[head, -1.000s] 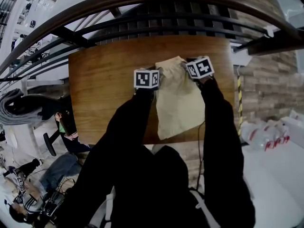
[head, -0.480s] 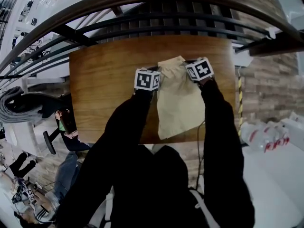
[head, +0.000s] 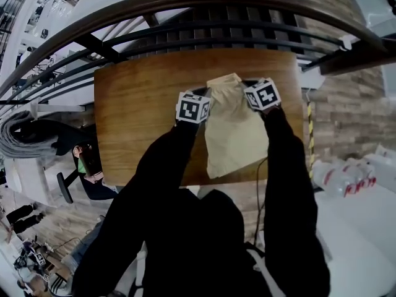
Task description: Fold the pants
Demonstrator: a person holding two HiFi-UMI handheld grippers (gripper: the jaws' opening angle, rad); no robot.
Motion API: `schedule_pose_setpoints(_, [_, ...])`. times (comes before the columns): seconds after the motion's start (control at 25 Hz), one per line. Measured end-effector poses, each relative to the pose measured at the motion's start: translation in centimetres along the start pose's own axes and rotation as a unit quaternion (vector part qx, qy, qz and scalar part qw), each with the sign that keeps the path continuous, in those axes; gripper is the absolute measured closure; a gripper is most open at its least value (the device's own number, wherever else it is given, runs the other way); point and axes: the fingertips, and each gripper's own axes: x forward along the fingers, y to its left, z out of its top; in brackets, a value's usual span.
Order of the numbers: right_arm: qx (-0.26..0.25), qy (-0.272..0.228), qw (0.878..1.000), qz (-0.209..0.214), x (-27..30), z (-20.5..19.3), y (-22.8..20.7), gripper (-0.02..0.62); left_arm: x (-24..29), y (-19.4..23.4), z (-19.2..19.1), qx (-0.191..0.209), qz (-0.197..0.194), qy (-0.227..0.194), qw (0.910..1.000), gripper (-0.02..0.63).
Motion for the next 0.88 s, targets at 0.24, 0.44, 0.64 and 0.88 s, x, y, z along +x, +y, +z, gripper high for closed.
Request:
schedule_pose_setpoints(0.24, [0.001,-0.013,1.000,-0.005,-2.4,-1.0,0.5,0.588,-1.7,-2.1,-0.1,0.044,0.005,-0.006,0.9990,0.588])
schedule_pose_setpoints(0.44, [-0.006,-0.021,1.000,-0.009,-4.5,-1.4,1.2,0.586,-3.3,-4.1,-0.5,0.062,-0.001,0.001,0.9981,0.588])
schedule_pose_setpoints(0.64, [-0.016,-0.008,1.000,-0.006,-7.0,-2.3,2.1,0.588,-5.5,-6.3,-0.6,0.072,-0.011,0.001,0.9974,0.588])
schedule_pose_setpoints(0.88, [-0.016,0.005,1.000,0.005,-9.2,-4.4,3.1,0.586,-6.8,-8.4,-2.0,0.093,-0.022,0.019,0.9953,0.588])
